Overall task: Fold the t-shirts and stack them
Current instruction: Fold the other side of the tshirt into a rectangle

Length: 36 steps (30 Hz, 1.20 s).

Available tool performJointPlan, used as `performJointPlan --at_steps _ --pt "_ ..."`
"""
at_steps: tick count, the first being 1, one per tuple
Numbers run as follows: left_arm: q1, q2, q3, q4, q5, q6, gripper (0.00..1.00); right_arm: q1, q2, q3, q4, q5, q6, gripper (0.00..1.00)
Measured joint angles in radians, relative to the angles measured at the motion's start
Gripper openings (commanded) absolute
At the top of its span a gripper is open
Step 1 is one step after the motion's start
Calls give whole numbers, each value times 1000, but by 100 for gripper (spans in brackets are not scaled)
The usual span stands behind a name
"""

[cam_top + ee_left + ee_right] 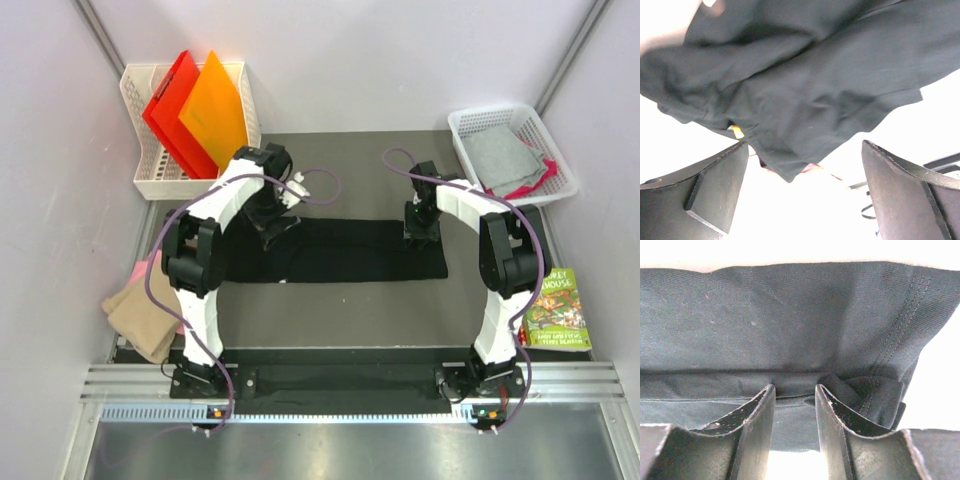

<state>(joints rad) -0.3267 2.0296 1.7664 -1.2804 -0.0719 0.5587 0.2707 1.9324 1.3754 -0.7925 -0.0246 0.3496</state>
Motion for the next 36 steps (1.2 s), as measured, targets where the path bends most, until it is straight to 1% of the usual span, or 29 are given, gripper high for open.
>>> performJointPlan --at_steps 4,8,14,16,21,28,32,36 --pt "-64 -5 5 3 30 -24 99 0 0 2 -1 0 -2 39" --pt "-105 60 4 29 47 -58 99 0 0 18 -9 2 -9 39" --pt "-97 183 4 76 48 -99 99 0 0 32 -14 5 -10 39" --pt "-96 201 10 75 42 -114 99 0 0 33 -14 5 -11 39" --pt "-97 208 31 66 69 -145 99 0 0 33 -12 5 -18 39" --pt "-100 206 79 32 150 -185 99 0 0 37 -21 5 -37 43" --pt "-103 140 129 0 209 -193 99 0 -8 75 -43 22 -43 44" --pt "-100 -57 126 -5 237 -192 99 0 -50 109 -50 19 -39 45"
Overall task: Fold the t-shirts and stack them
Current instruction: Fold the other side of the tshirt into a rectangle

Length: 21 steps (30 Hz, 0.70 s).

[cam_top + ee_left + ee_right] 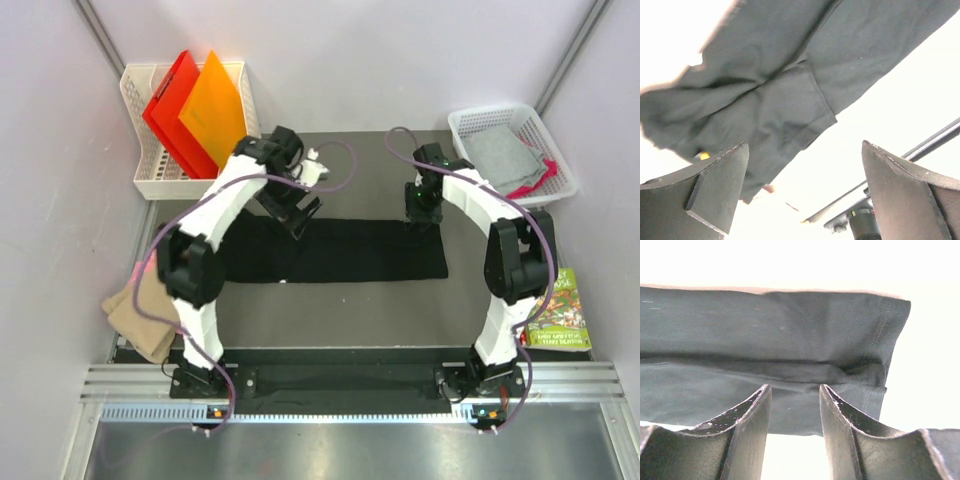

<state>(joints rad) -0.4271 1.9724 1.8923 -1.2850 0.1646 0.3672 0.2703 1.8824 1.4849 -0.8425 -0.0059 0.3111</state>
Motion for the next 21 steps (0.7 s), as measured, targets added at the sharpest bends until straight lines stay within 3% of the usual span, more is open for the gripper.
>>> performJointPlan --at_steps 6,13,21 --pt "53 -230 -208 29 -63 7 99 0 -43 22 -1 -57 11 45" --pt "197 -196 -443 120 -178 -11 99 1 -14 13 16 -232 22 44" --pt "191 -180 -504 247 -302 -19 99 2 225 97 6 -306 21 43"
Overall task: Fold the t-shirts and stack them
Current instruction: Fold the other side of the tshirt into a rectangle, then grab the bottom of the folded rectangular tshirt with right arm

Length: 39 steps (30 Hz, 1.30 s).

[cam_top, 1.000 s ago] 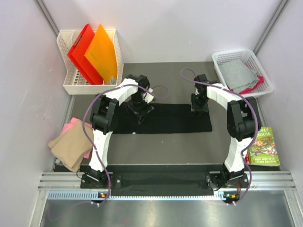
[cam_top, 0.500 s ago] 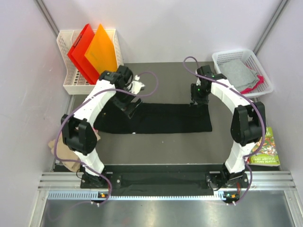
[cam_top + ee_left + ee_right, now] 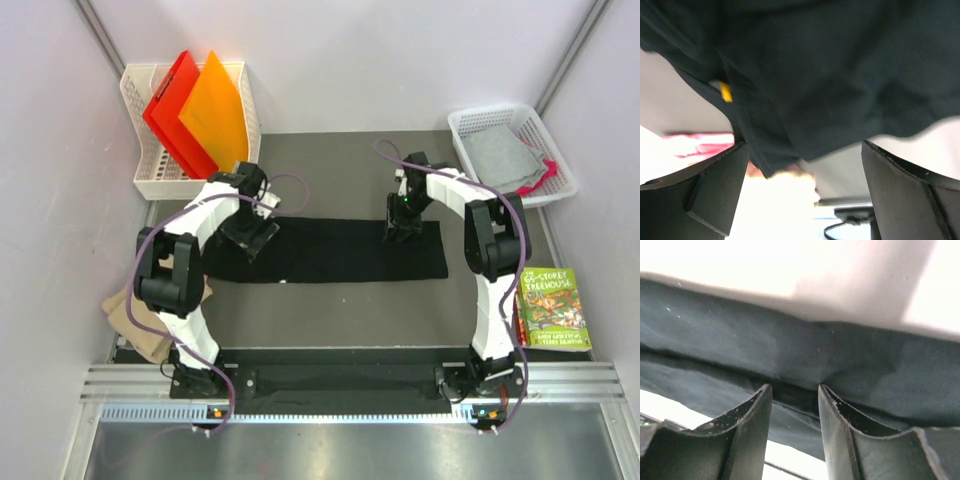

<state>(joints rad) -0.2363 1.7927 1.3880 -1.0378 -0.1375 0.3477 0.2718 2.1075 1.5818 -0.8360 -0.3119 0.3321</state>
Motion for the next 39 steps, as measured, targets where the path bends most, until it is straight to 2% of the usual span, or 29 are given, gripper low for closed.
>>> performJointPlan --at_steps 6,9,18,24,29,35,39 --pt "0 122 15 101 -68 -2 99 -13 97 145 -68 -23 -9 42" --pt "0 156 -6 136 -92 2 99 -20 113 167 -89 -40 -10 42" --pt "-21 109 -84 217 -138 30 99 -27 114 169 -92 -57 -18 41" --pt "-22 100 -80 210 -141 38 99 -28 100 173 -87 -29 -18 44" --pt "-6 81 -15 115 -135 47 99 -48 -18 138 -66 50 -23 46" --pt "0 -33 45 46 -118 55 99 -142 -285 -29 -17 122 -16 48" --pt "0 -63 36 30 -111 62 99 -196 -351 -145 1 154 -15 49"
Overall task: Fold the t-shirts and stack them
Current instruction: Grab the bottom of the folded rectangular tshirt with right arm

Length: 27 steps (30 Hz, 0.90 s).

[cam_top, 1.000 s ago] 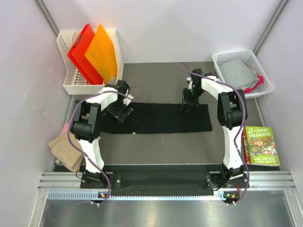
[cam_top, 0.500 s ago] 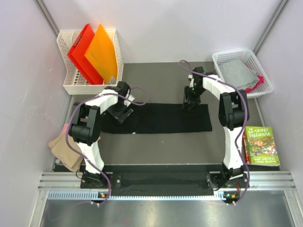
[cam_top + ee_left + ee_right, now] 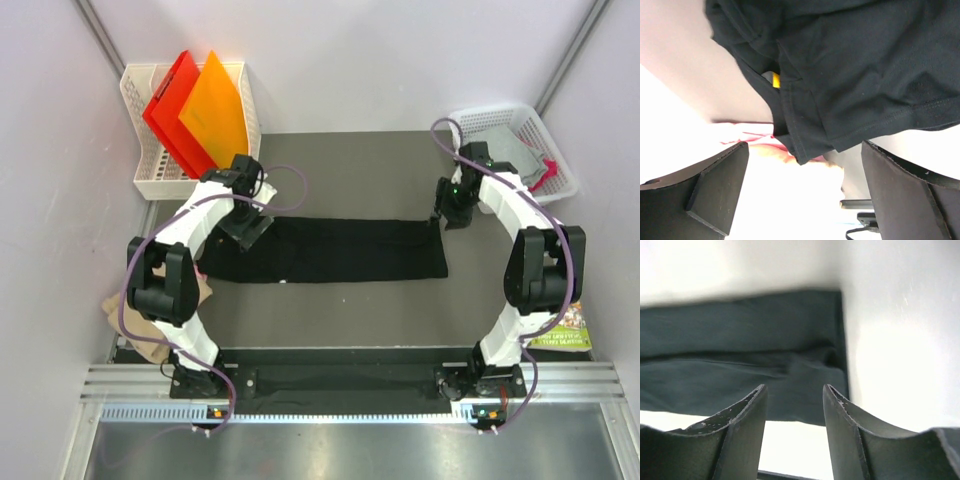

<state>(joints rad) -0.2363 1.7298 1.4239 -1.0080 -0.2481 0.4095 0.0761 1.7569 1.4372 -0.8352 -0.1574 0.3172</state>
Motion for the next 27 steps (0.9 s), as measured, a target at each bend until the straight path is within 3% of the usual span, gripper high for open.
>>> performJointPlan --at_steps 14,27 --pt "0 0 -31 -27 8 13 99 -40 5 -202 56 2 1 52" --pt "0 0 -31 -51 7 19 99 -60 103 -205 102 -24 1 49"
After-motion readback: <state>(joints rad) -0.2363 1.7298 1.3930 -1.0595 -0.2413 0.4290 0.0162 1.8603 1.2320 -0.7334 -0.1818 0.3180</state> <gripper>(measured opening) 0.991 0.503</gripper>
